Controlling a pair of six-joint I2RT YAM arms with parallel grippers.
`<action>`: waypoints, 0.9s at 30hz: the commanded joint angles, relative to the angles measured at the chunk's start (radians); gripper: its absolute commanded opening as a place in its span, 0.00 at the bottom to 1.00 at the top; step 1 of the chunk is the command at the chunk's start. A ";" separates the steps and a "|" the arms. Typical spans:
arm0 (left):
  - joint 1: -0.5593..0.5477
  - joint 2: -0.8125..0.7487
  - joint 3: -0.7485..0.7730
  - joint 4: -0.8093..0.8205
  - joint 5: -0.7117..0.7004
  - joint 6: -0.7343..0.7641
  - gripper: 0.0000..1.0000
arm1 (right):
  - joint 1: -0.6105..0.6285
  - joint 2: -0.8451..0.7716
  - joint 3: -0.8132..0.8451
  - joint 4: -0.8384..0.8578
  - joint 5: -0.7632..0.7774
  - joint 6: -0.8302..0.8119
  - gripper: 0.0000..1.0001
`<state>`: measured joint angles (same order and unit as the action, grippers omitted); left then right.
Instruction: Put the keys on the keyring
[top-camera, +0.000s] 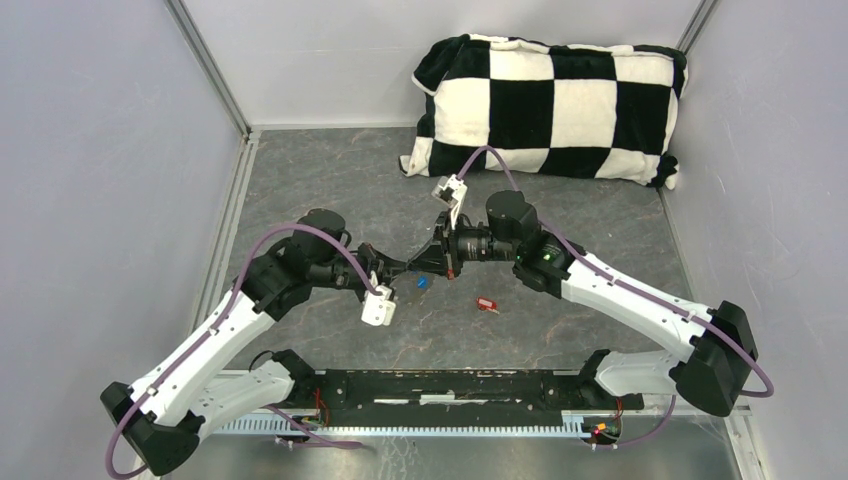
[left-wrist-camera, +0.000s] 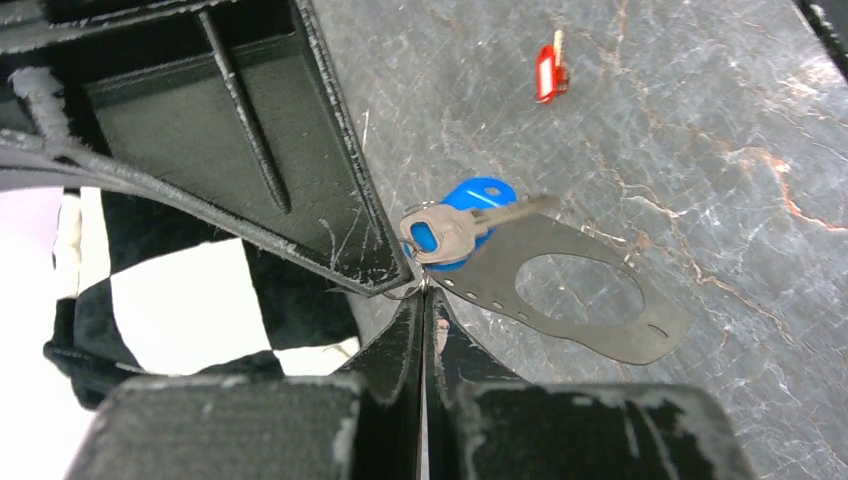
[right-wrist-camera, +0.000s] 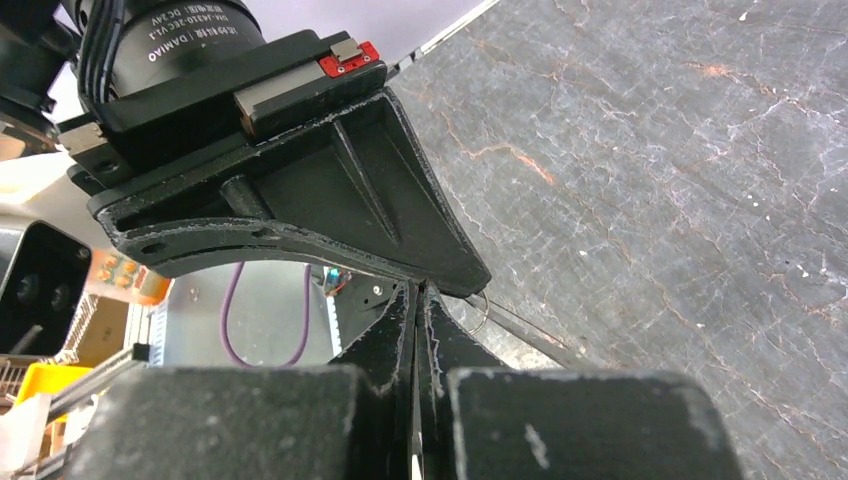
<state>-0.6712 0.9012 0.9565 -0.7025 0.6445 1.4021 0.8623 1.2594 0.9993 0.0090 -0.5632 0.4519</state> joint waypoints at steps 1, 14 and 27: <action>-0.007 -0.018 -0.005 0.151 -0.035 -0.116 0.02 | 0.004 -0.026 -0.003 0.142 0.004 0.094 0.00; -0.011 -0.030 -0.084 0.546 -0.119 -0.593 0.02 | 0.007 -0.038 0.005 0.162 0.112 0.152 0.00; -0.010 -0.031 -0.174 1.025 -0.010 -1.053 0.02 | 0.005 -0.071 0.076 0.132 0.202 0.138 0.15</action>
<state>-0.6674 0.8722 0.7891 -0.0368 0.5343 0.5629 0.8490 1.1877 1.0050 0.1062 -0.3485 0.5770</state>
